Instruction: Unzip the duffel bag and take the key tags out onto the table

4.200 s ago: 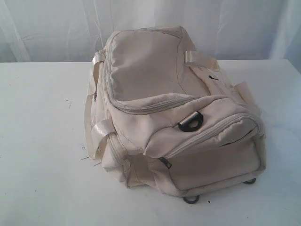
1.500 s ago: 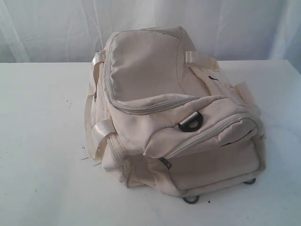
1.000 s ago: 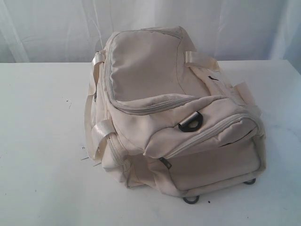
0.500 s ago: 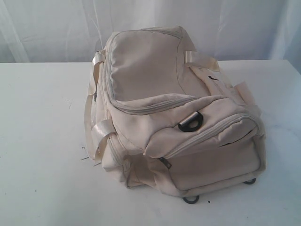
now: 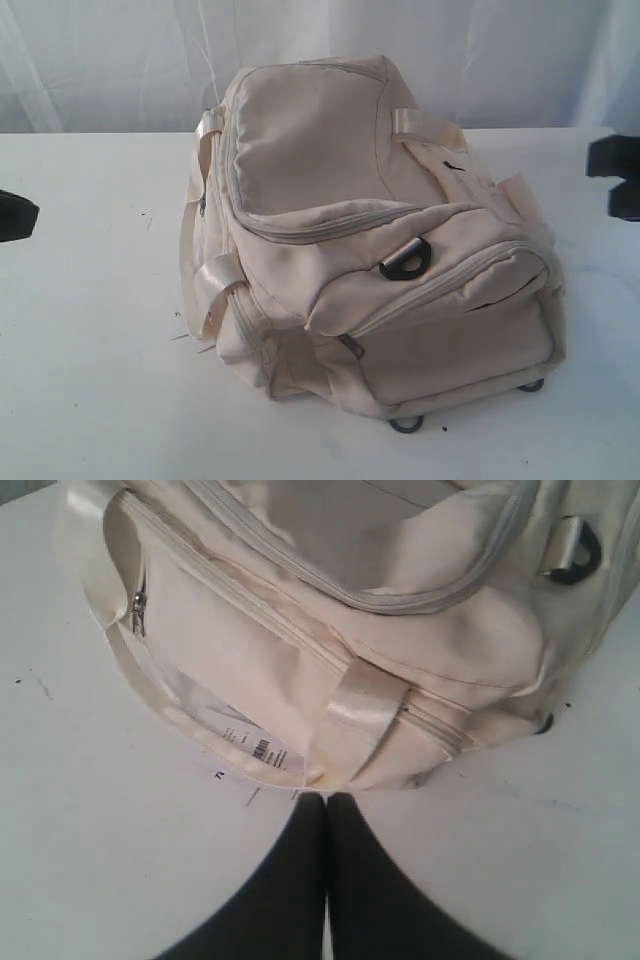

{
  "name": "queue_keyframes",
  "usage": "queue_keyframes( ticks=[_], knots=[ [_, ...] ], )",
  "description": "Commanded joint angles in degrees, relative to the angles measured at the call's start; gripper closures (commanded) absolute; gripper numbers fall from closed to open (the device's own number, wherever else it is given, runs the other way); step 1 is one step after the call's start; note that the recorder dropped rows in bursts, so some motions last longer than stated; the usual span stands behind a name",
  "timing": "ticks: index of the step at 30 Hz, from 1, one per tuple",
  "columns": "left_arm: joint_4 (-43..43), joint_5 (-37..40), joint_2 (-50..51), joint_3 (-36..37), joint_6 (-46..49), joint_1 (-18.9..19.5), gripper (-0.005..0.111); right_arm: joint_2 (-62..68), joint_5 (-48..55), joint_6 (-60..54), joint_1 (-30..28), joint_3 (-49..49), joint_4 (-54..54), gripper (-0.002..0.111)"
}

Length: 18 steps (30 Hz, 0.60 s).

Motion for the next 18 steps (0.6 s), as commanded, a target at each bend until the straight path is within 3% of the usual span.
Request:
queue_keyframes(
  ticks=[1, 8, 11, 18],
  knots=[
    [-2.27, 2.69, -0.02, -0.30, 1.85, -0.38, 0.107, 8.27, 1.14, -10.43, -0.10, -4.09, 12.33, 0.092],
    [-3.82, 3.90, 0.10, -0.30, 2.42, -1.42, 0.107, 18.61, 6.08, -18.74, -0.10, -5.26, 22.17, 0.047],
    [-3.96, 3.77, 0.24, -0.30, 3.94, -2.85, 0.107, 22.37, 8.68, -19.29, -0.10, -5.26, 22.82, 0.042],
    [-3.84, 3.66, 0.24, -0.18, 5.04, -4.93, 0.107, 30.63, 8.99, -19.59, -0.10, -5.26, 25.90, 0.042]
  ],
)
